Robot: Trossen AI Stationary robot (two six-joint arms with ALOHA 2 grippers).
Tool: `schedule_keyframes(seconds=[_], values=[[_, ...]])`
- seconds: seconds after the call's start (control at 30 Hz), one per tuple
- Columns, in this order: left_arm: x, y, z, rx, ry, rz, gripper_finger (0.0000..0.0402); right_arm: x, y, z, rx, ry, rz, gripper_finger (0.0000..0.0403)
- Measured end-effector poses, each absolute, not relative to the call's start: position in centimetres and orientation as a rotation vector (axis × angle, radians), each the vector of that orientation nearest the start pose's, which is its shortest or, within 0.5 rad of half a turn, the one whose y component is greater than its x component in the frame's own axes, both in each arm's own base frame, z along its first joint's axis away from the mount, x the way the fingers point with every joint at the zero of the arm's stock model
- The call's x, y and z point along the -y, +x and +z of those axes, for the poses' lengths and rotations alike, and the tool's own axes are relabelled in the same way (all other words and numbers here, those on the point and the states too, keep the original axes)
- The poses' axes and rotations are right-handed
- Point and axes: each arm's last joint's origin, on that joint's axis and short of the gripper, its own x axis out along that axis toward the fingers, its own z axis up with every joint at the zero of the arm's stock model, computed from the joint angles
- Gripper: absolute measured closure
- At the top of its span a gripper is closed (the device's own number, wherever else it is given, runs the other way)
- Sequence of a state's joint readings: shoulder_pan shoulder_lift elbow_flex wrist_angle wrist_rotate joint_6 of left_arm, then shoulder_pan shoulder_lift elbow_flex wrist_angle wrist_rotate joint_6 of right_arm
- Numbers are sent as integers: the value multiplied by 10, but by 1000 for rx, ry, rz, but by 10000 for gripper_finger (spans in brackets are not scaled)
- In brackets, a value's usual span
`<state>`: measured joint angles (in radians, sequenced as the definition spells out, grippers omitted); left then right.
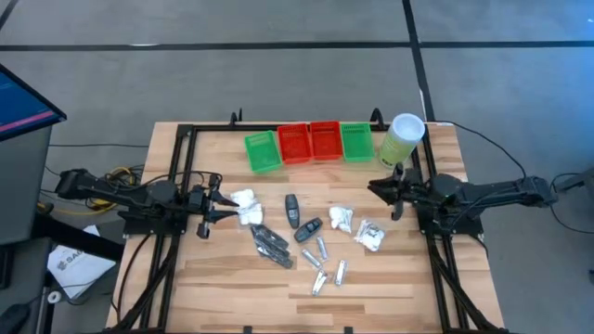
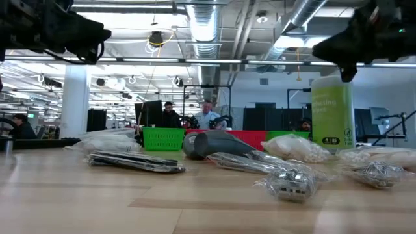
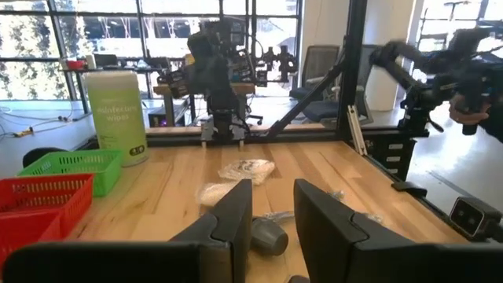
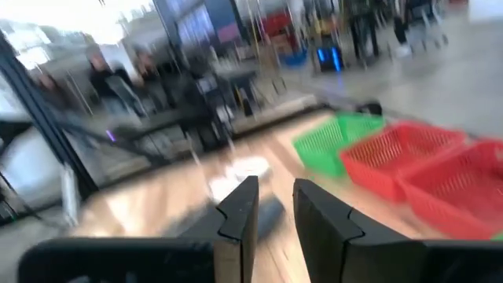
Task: Pick & Place Travel size toiletries
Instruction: Put the white cotton pack into the right red bin
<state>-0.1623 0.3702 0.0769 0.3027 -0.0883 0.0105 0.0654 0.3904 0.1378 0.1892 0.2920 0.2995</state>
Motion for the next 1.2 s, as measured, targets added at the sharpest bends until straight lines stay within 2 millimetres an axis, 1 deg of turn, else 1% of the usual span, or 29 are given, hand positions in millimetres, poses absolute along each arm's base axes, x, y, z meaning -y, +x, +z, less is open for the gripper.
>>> schedule_keyframes(seconds=[0.13, 0.27, 0.4, 0.5, 0.6, 0.77, 0.9, 1.03, 1.2], values=[[18, 124, 185, -6, 11, -74, 314, 4, 141, 183, -180, 313, -298, 327], [18, 126, 185, 0, 10, -74, 314, 11, 157, 165, -322, 346, -377, 327], [18, 127, 186, 6, 10, -74, 314, 17, 173, 150, -442, 354, -383, 323], [18, 127, 186, 6, 9, -74, 314, 22, 185, 142, -508, 363, -395, 307], [18, 127, 186, 13, 9, -74, 314, 29, 197, 132, -587, 375, -411, 281], [18, 127, 186, 13, 9, -74, 314, 37, 220, 125, -674, 382, -355, 230], [18, 127, 186, 13, 9, -74, 314, 41, 237, 120, -726, 365, -327, 199], [18, 127, 186, 13, 9, -74, 314, 45, 251, 121, -776, 391, -234, 178], [18, 127, 186, 15, 9, -73, 314, 47, 255, 122, -864, 398, -206, 168]])
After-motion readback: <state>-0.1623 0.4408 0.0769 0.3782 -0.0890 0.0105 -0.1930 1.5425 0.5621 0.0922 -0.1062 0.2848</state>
